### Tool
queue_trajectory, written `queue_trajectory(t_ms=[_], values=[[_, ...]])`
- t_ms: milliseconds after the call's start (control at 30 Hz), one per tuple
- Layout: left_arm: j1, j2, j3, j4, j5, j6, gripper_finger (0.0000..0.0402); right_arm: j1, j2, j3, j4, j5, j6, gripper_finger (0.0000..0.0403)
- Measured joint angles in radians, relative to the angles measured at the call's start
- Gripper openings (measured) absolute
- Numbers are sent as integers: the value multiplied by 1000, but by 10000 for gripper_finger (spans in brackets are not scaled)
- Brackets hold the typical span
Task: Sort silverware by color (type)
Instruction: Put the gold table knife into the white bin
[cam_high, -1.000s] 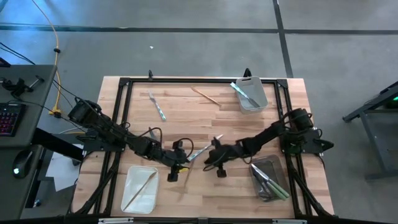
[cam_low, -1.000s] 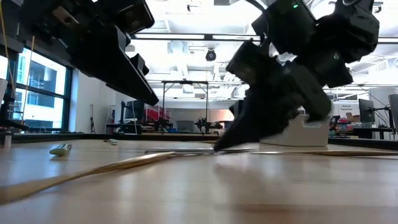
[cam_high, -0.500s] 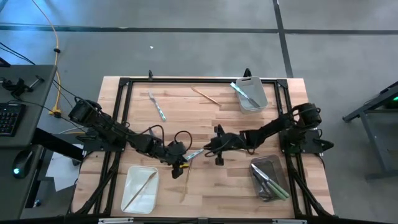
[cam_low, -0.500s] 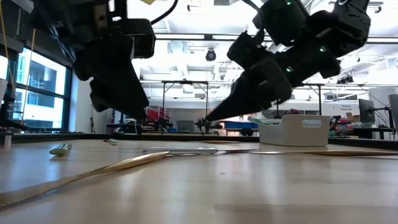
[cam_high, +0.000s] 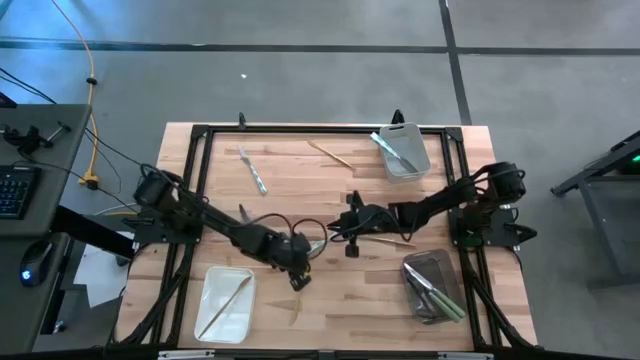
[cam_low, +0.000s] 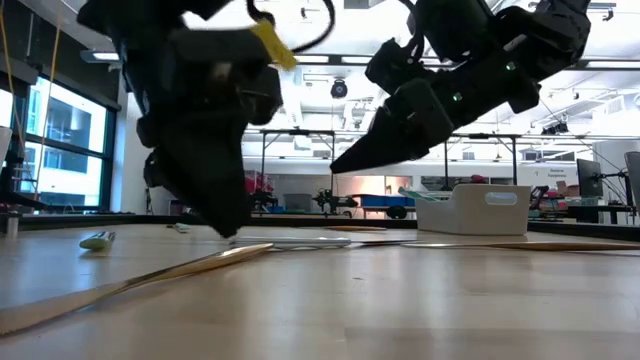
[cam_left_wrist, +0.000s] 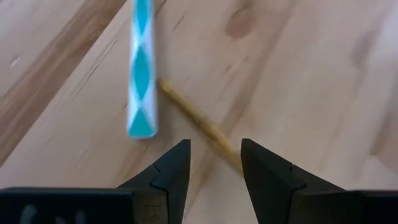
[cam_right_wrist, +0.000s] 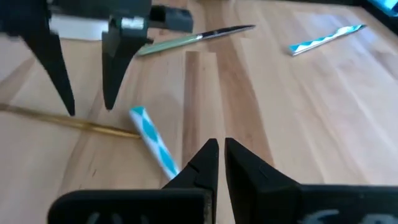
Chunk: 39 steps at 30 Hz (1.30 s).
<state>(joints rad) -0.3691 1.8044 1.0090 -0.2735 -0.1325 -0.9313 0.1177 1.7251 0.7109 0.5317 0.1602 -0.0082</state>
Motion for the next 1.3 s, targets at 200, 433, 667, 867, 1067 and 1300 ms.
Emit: queue_trajectory(t_ms=[200,433,667,867,1067,1300], values=[[0,82,104,-121,-8,-18,134,-35,-58,0,-58,4,0,12],[3,115,117,-119,-11,-17,133,-71,-132,0,-102,25,-77,12],[3,117,117,-124,-20,2,111,-116,-242,0,-143,30,-108,12],[4,118,115,-133,-4,48,68,-148,-312,1,-145,28,-149,12],[4,120,115,-165,24,112,40,-160,-339,1,-146,30,-150,12],[-27,120,114,-121,94,175,9,-160,-339,1,-170,28,-123,12]])
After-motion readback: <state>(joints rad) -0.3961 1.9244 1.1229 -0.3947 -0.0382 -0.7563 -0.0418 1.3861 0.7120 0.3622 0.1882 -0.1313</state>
